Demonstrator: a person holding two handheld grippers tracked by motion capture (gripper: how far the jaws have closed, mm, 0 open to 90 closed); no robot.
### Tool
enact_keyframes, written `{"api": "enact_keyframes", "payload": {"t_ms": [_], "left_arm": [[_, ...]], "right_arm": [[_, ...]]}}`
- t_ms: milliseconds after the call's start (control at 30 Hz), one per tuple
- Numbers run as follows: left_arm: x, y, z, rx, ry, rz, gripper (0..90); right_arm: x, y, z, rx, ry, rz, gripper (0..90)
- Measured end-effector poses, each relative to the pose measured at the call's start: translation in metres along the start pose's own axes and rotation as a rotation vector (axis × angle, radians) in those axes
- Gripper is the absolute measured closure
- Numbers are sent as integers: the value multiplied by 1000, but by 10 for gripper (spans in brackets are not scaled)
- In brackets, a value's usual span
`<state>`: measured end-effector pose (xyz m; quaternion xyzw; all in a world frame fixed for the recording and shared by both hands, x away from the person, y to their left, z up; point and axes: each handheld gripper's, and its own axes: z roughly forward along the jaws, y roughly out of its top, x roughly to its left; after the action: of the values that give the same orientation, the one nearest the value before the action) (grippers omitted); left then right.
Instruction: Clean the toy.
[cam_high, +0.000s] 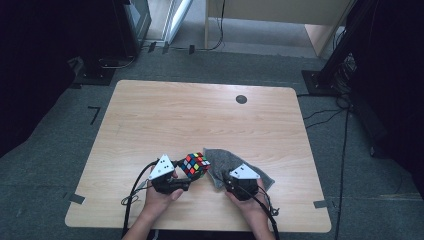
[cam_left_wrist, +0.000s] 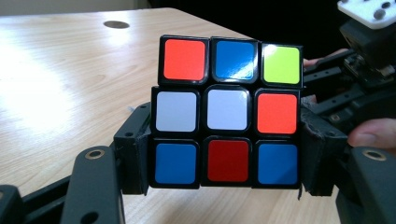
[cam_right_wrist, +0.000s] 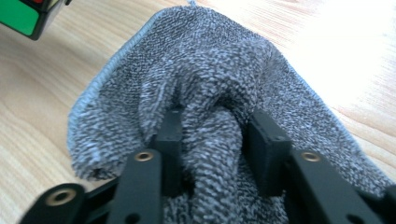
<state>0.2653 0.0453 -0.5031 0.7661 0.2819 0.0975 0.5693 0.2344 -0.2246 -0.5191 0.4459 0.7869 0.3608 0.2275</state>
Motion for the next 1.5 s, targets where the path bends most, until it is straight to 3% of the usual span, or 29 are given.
{"api": "enact_keyframes", "payload": {"t_ms": [133, 233, 367, 500, 567, 667, 767, 900, 967, 1067, 1100, 1133, 1167, 1267, 1433, 1500], "left_arm": [[-4, 1, 2, 5, 13, 27, 338], [-2, 1, 2, 2, 2, 25, 337], [0, 1, 2, -3, -7, 8, 338], [0, 1, 4, 1, 5, 12, 337], [0, 2, 5, 6, 8, 16, 338], [-2, 2, 6, 17, 21, 34, 338], [-5, 2, 5, 28, 22, 62, 338], [-2, 4, 4, 39, 13, 55, 338], [-6, 7, 3, 64, 22, 91, 338], [-10, 10, 4, 74, 22, 102, 338], [-12, 12, 5, 82, 22, 108, 338], [-19, 14, 9, 100, 30, 142, 338], [-19, 14, 9, 100, 30, 142, 338], [-31, 19, 13, 128, 40, 194, 338], [-37, 26, 13, 132, 31, 186, 338], [-37, 28, 12, 137, 34, 178, 338]], "right_arm": [[-5, 2, 0, 16, 31, 29, 679], [-12, 2, 0, 17, 66, 71, 714], [-3, 0, -1, 8, 10, 3, 748], [0, 0, -2, 0, -14, -20, 751], [6, -1, -3, -9, -57, -68, 771], [11, -1, -4, -18, -84, -92, 784], [9, 0, -6, -29, -84, -75, 791], [1, 3, -15, -84, -38, -13, 793], [-3, 10, -27, -141, -19, 9, 793], [-4, 17, -35, -173, -11, 17, 793], [-4, 25, -43, -210, 23, 48, 792], [-2, 28, -46, -222, 39, 58, 791], [-2, 28, -46, -222, 39, 58, 791], [5, 39, -58, -261, 66, 50, 789], [13, 51, -74, -328, 150, 92, 787], [20, 58, -81, -336, 182, 56, 785]]}}
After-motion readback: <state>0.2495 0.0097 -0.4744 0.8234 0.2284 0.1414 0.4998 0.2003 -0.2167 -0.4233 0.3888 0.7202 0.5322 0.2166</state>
